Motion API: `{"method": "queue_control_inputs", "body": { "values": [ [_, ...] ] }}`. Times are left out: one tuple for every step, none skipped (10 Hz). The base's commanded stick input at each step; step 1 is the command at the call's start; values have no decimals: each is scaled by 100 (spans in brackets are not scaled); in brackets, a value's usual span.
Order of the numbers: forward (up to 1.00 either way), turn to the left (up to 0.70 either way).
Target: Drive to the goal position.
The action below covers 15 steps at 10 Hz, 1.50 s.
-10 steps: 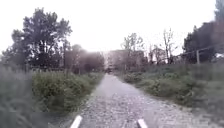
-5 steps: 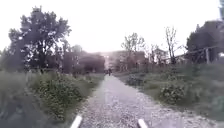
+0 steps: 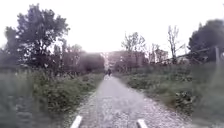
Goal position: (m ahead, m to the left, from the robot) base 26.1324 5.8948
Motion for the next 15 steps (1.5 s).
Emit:
{"method": "queue_control_inputs", "body": {
  "values": [
    [100, 0],
    [100, 0],
    [100, 0],
    [100, 0],
    [100, 0],
    [100, 0],
    [100, 0],
    [100, 0],
    [100, 0],
    [100, 0],
    [100, 0],
    [100, 0],
    [100, 0],
    [100, 0],
    [100, 0]
  ]
}}
